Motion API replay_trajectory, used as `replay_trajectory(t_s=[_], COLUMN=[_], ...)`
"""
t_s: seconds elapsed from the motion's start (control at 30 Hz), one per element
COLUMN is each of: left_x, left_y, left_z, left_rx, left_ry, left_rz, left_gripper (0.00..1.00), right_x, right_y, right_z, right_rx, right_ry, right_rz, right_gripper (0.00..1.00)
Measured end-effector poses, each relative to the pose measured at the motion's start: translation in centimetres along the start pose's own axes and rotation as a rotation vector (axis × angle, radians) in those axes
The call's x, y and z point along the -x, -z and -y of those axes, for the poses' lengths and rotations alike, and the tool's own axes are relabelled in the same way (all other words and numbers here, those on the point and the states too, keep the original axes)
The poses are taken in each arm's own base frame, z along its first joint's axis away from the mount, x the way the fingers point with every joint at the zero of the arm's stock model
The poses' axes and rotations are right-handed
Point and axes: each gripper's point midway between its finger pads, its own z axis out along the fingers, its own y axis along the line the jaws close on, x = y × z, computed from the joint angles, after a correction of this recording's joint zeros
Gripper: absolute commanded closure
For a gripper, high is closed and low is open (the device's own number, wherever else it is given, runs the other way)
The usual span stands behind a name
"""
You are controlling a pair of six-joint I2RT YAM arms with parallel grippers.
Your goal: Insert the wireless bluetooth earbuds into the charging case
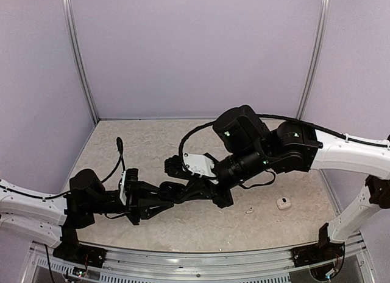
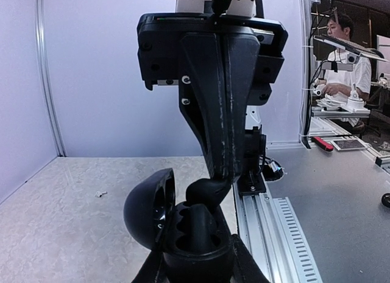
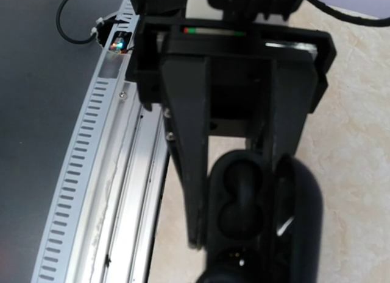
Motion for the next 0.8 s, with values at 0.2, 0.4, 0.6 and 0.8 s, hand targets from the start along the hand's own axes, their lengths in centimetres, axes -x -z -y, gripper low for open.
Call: replay_trajectory(t_s=[0.2, 0.4, 0.6, 0.8], left_x=[-0.2, -0.3, -0.2, -0.2], left_y=[0.0, 0.0, 0.0, 0.0], left_z=[0.1, 0.1, 0.1, 0.1], left_rx=[-0.002, -0.003, -0.003, -0.003], left_ry=[0.001, 0.000, -0.003, -0.003], left_rz=[-0.008, -0.011, -0.008, -0.008], left_gripper=[1.00, 1.00, 1.00, 1.00], right_x=[-0.2, -0.3, -0.4, -0.3], right_y=[-0.3, -0.5, -0.5, -0.5], right_z=[0.0, 0.2, 0.6, 1.1], right_rx=[0.002, -0.004, -0.027, -0.052], right_ry=[0.005, 0.010, 0.011, 0.016], right_rz=[-0.007, -0.011, -0.017, -0.017], right_gripper=[1.00, 0.93, 0.79, 0.76])
